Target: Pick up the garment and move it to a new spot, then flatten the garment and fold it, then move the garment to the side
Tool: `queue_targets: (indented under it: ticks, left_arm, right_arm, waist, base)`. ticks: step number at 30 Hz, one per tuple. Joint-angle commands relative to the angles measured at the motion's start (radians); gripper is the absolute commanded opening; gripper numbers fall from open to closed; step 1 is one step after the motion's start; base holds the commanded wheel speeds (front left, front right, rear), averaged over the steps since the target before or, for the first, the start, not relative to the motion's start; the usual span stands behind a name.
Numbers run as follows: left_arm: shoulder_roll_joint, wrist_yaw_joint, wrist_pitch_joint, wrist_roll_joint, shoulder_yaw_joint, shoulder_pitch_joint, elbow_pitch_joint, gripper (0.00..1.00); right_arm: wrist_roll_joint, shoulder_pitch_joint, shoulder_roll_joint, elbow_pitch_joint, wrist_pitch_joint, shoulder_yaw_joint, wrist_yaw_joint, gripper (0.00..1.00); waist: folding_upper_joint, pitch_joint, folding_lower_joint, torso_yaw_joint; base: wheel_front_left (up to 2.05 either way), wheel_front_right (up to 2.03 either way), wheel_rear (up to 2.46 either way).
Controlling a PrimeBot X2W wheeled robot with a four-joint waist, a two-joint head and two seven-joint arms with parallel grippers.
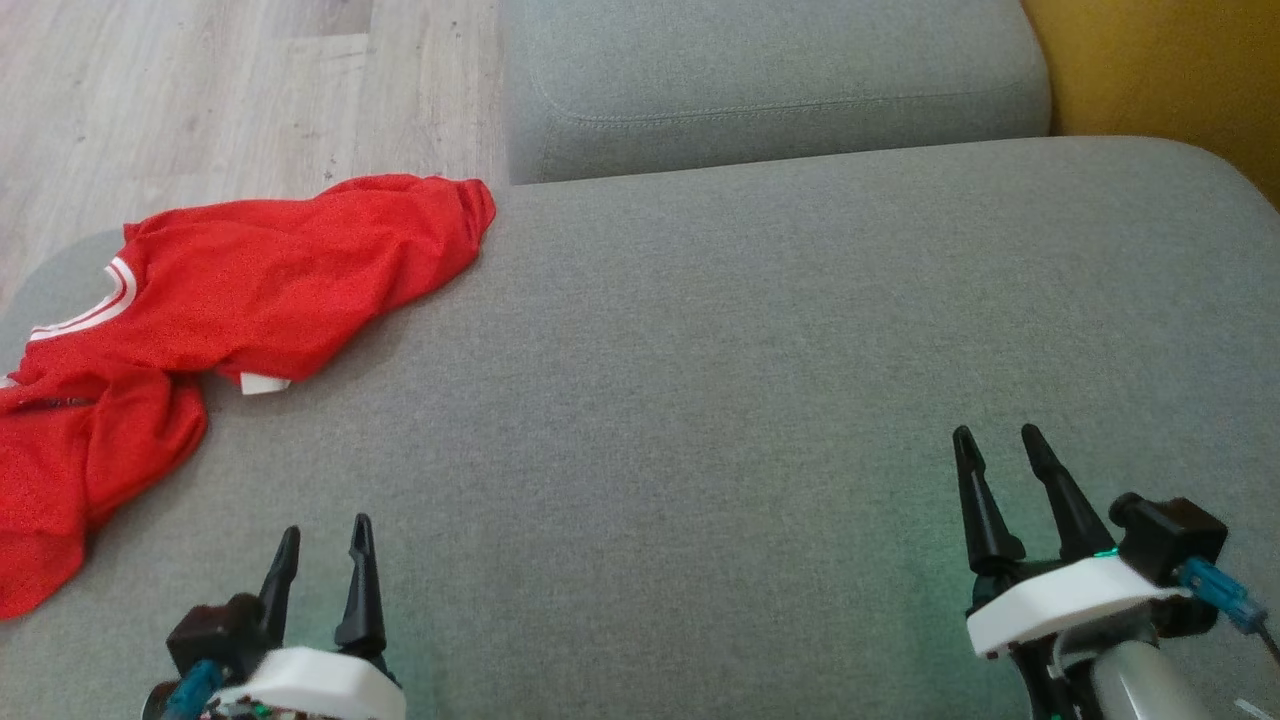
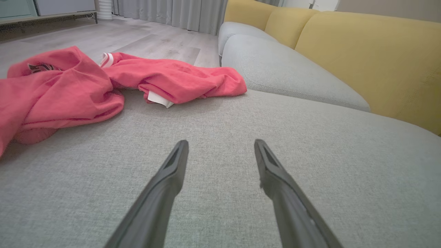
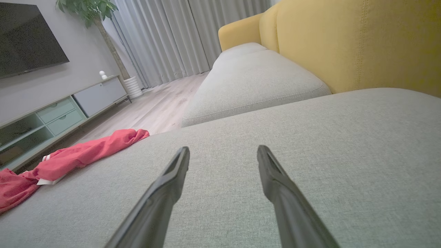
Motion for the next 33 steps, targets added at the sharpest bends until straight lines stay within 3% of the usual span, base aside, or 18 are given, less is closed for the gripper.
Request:
queue_targets:
  ticks: [1,19,33]
  left_arm:
    - [0.024,0.006,-0.02,0.035,0.025,-0.047,-0.016,1.0]
    - [0.024,0.026,-0.07,0.168,0.059,-0.028,0.02,1.0]
    - [0.009,-0.008,-0.093,0.159,0.103,-0.039,0.098,1.0]
  right_arm:
    - [-0.032,-0.042,-0.011,-0.025,-0.019,0.017,-0.001,1.0]
    - [-0.122,-0.044,-0.006,0.018,-0.069,0.027,-0.001,1.0]
    - [-0.114,-0.05,-0.008,0.064,-0.093,0.039,-0.001,1.0]
  waist:
    - [0.0,0.0,0.0,-0.001]
    - [0.0,-0.001,0.0,0.002]
    - [0.0,-0.007,0.0,0.001]
  base:
    - [0.0,0.0,0.0]
    - [0.0,0.0,0.0]
    - [0.0,0.0,0.0]
